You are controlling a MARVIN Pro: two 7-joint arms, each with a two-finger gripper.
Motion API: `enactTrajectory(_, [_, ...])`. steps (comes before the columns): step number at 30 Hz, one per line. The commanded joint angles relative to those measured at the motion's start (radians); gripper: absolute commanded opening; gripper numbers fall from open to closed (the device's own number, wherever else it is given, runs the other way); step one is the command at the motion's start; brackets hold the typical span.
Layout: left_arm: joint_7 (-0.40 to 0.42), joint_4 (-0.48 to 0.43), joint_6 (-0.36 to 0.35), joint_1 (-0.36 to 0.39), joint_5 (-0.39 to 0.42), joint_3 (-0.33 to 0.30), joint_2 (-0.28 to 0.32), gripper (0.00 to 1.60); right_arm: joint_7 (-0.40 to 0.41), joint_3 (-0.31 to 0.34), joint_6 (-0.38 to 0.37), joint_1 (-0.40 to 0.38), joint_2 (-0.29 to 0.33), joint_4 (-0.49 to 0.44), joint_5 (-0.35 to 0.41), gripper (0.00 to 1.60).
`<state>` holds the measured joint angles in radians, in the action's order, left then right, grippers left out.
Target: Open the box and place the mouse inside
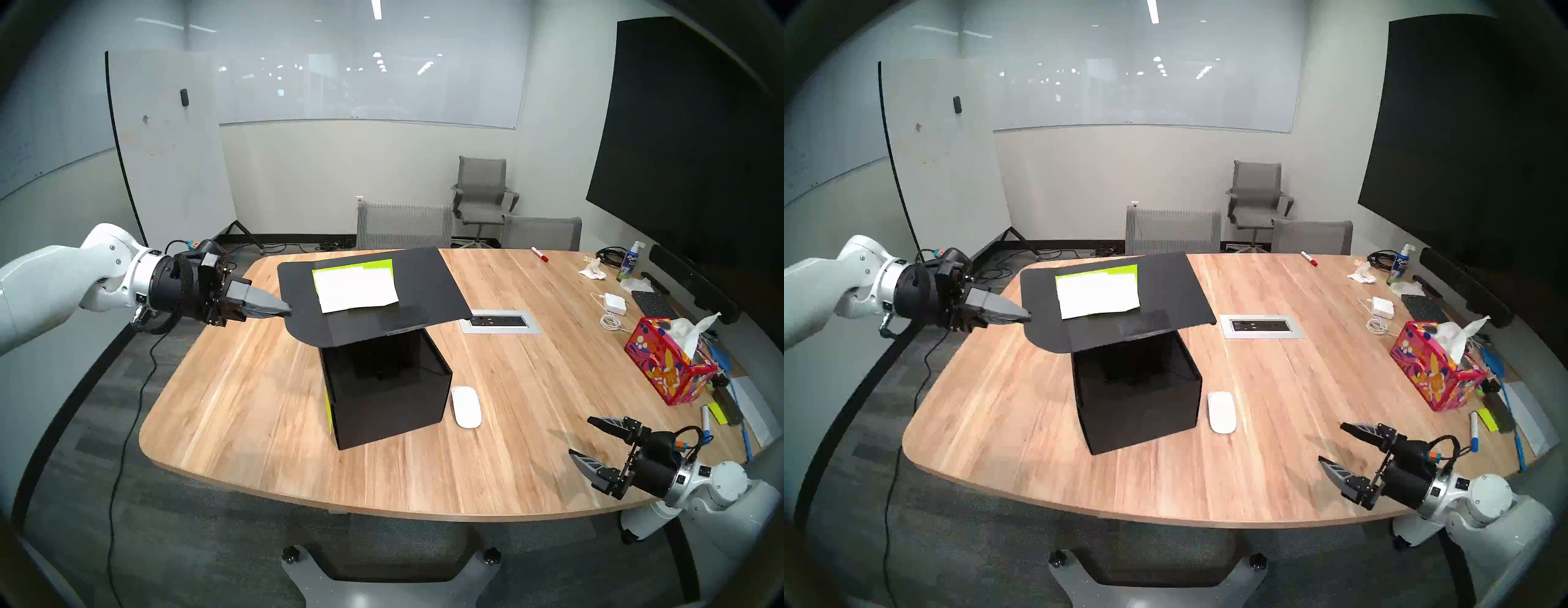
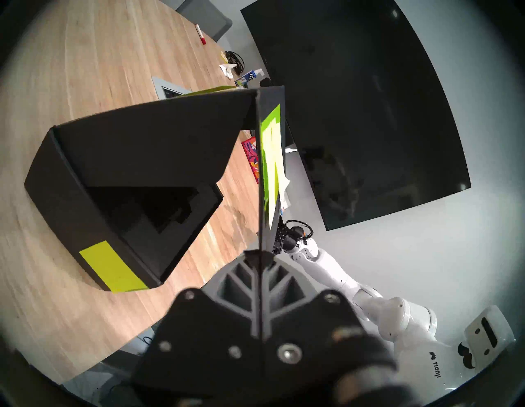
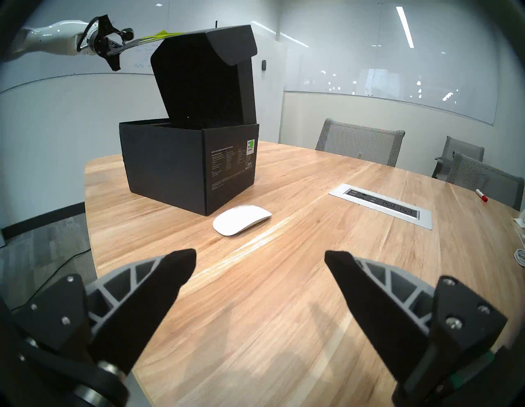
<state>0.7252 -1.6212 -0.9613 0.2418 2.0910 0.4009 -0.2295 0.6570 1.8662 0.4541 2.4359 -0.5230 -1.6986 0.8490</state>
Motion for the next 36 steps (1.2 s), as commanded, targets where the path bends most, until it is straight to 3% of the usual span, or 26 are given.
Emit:
enactTrajectory(1, [-0.077,0.020,0.001,0.044,0.122,0.010,-0.072,0.00,0.000,0.004,0.001,-0.001,0.000,-0.002,0.002,1.60])
enactTrajectory(12, [-0.243,0.095,0.001,0.062,0.319,0.036,-0.167,0.00,0.000,0.004,0.001,-0.001,0.000,-0.002,0.002,1.60])
enactTrajectory(20, [-0.333,0.123,0.001,0.092,0.436,0.073,-0.193,0.00,0.000,0.004,0.001,-0.001,0.000,-0.003,0.002,1.60])
enactTrajectory(36, [-0.371,0.119,0.001,0.151,0.497,0.149,-0.197,0.00,0.000,0.004,0.001,-0.001,0.000,-0.003,0.002,1.60])
